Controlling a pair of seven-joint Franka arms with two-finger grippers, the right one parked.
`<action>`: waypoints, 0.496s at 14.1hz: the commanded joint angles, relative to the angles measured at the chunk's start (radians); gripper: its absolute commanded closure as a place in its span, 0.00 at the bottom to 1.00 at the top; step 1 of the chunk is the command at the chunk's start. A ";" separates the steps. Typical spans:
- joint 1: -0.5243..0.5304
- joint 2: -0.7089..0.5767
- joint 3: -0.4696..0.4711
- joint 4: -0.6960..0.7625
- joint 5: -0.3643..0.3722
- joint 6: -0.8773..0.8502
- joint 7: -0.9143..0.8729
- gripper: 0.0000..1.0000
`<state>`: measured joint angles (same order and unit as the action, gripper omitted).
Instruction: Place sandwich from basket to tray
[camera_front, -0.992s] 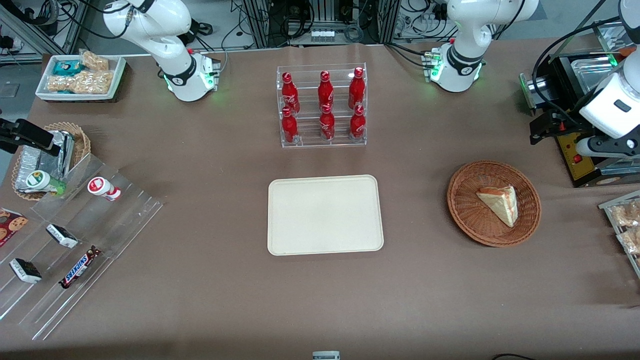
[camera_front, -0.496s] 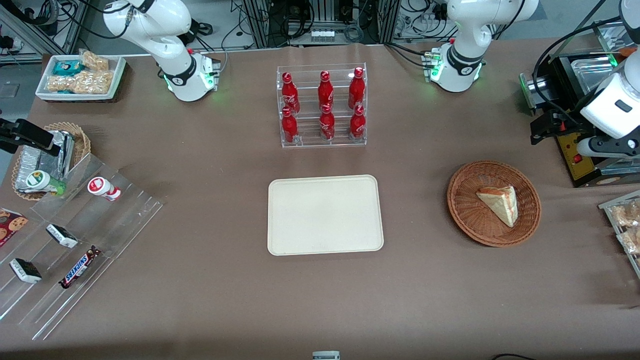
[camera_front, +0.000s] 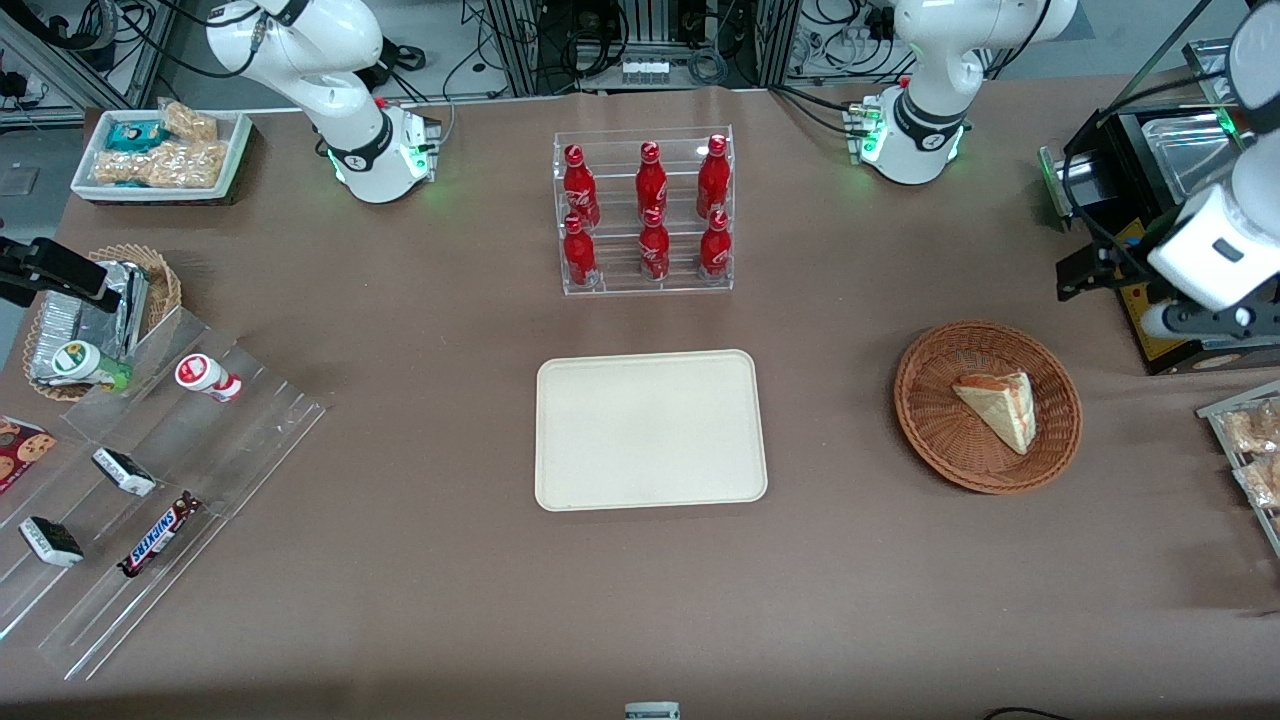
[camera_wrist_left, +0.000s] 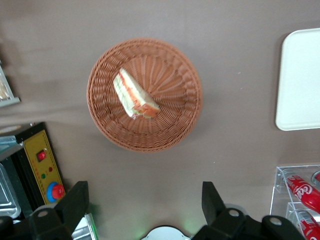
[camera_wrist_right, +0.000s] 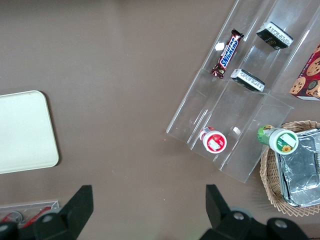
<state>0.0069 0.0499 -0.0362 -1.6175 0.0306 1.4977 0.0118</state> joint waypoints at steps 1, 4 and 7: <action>0.044 0.030 0.001 -0.047 0.009 0.021 0.005 0.00; 0.074 0.033 0.005 -0.181 0.011 0.169 0.002 0.00; 0.119 0.033 0.009 -0.332 0.011 0.370 -0.003 0.00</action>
<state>0.0924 0.1061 -0.0255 -1.8497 0.0323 1.7683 0.0118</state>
